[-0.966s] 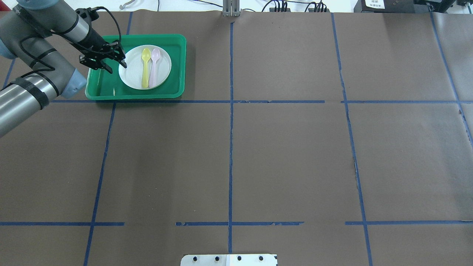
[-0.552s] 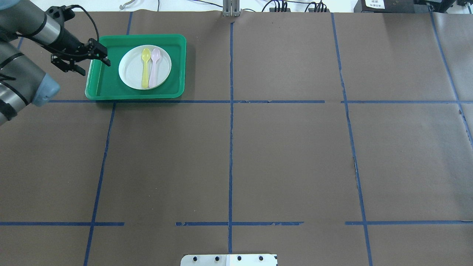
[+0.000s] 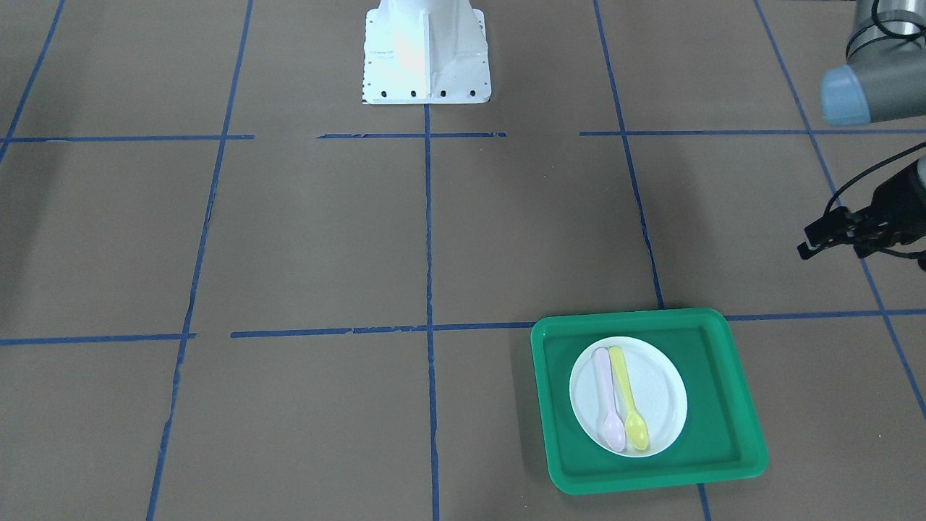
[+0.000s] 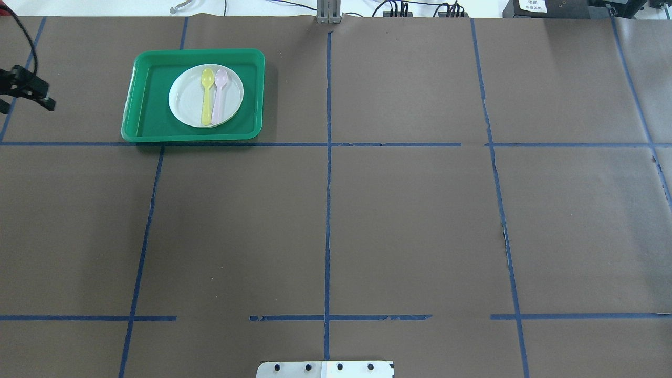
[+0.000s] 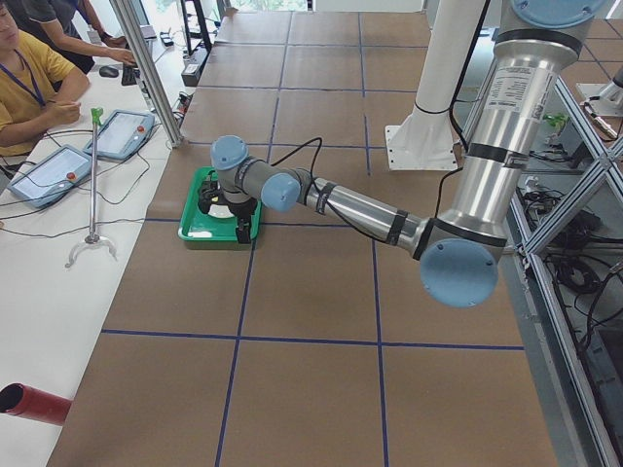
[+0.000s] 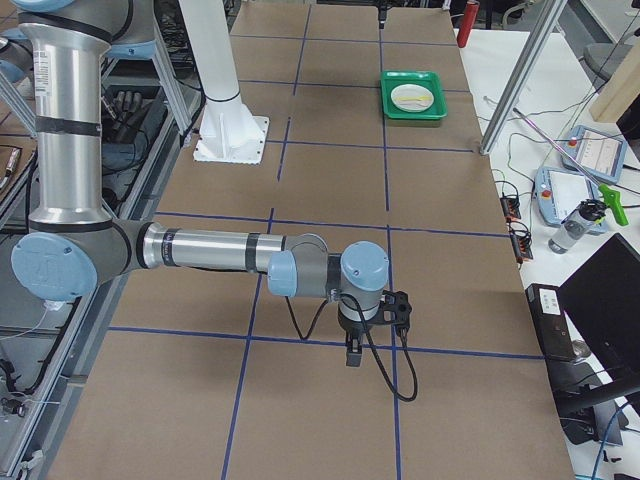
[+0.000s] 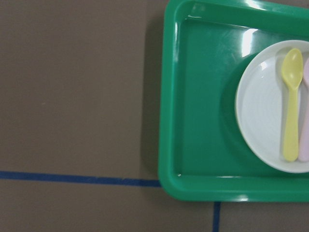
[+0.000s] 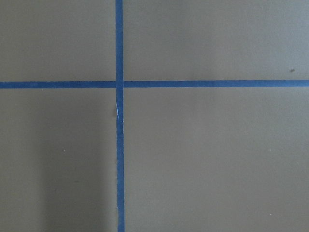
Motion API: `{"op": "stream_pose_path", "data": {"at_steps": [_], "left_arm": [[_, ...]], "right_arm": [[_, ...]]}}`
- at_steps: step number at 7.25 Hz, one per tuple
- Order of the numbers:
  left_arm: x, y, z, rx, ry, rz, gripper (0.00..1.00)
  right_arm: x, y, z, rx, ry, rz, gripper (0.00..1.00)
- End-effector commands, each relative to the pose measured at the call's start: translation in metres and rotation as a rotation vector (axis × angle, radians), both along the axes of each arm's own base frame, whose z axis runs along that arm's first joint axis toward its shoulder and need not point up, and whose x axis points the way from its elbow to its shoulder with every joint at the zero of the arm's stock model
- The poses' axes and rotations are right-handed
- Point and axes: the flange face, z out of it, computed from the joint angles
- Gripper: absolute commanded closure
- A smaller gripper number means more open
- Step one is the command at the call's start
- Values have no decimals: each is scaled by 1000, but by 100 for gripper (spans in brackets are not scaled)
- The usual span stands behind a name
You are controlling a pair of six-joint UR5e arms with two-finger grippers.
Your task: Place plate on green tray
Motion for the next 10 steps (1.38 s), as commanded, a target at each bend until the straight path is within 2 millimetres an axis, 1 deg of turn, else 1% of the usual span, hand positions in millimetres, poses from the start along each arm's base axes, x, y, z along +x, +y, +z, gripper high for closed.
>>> {"op": "stream_pose_path", "data": {"at_steps": [1,2,3,4,5,6,8,10], "left_arm": [[-91,69,63,100,-117,96,0],[-124,96,96,119,-131,133,0],[-145,125,124,117,-136,162,0],[-166,153,145,63,-123,120,0],[-175,164,153,40,-122,100,0],[-175,166,163,19,-121,102,0],[-175,168,168,15,-130,105,0],[-175,166,160,33,-129,102,0]], "right_arm": [[0,0,0,0,1,0,0],[0,0,0,0,1,0,0],[0,0,0,-1,1,0,0],[0,0,0,0,0,0,0],[0,0,0,0,0,0,0],[0,0,0,0,0,0,0],[0,0,0,0,1,0,0],[0,0,0,0,1,0,0]]}}
